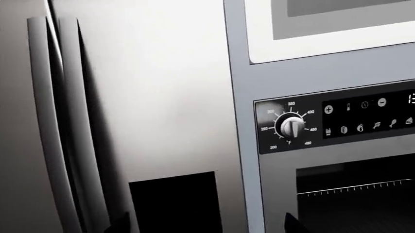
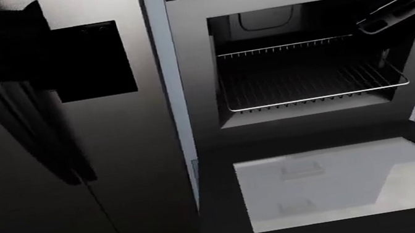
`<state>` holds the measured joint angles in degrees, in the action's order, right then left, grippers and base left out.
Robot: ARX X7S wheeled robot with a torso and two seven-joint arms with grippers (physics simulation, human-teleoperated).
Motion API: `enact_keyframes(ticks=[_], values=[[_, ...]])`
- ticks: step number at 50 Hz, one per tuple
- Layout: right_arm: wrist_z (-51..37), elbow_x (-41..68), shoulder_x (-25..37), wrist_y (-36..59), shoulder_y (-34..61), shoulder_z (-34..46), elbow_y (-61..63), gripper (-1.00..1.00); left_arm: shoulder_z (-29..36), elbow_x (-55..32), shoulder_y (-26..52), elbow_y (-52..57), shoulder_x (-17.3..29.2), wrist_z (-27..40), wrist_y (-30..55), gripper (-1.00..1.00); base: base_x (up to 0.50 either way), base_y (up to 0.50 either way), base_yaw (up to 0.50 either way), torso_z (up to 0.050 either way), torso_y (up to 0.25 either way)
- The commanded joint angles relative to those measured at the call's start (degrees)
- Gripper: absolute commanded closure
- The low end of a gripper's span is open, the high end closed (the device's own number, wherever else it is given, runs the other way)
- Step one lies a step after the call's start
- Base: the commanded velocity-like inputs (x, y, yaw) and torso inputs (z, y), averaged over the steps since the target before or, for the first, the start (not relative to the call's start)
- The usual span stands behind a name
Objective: Fully slide the oven rack out.
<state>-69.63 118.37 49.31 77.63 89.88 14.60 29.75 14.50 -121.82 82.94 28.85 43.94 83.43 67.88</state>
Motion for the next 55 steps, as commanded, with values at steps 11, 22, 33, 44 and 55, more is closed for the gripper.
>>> enact_keyframes(ticks=[11, 22, 33, 44, 55], values=[[0.49, -0.14, 1.18, -1.14, -0.03, 0.74, 0.30, -1.00, 2.09, 0.18, 1.27, -0.25, 0.45, -1.00, -1.52, -1.00, 0.00, -0.50, 0.00, 0.000, 0.000], [0.86, -0.58, 1.29, -0.50, 1.77, 2.06, -0.15, -1.00, 3.00, -0.17, 1.85, -0.13, 0.92, -1.76, -1.75, -1.00, 0.00, -0.50, 0.00, 0.000, 0.000], [1.82, -1.81, 1.32, -1.55, -0.49, 1.43, 0.53, -1.00, 2.70, 0.47, 2.22, -0.13, 1.84, -2.67, -2.23, -1.00, 0.00, -0.50, 0.00, 0.000, 0.000], [1.19, -2.07, 1.53, -2.02, 0.40, 2.40, 0.22, -1.00, 2.85, 0.71, 1.46, 0.33, 2.36, -3.19, -2.91, -1.00, 0.00, -0.33, 0.00, 0.000, 0.000], [0.13, -1.12, 1.89, -3.25, 1.31, 3.36, -0.26, -1.00, 3.61, 0.12, 1.45, 0.60, 3.15, -2.83, -3.63, -1.00, 0.13, 0.00, 0.00, 0.000, 0.000]])
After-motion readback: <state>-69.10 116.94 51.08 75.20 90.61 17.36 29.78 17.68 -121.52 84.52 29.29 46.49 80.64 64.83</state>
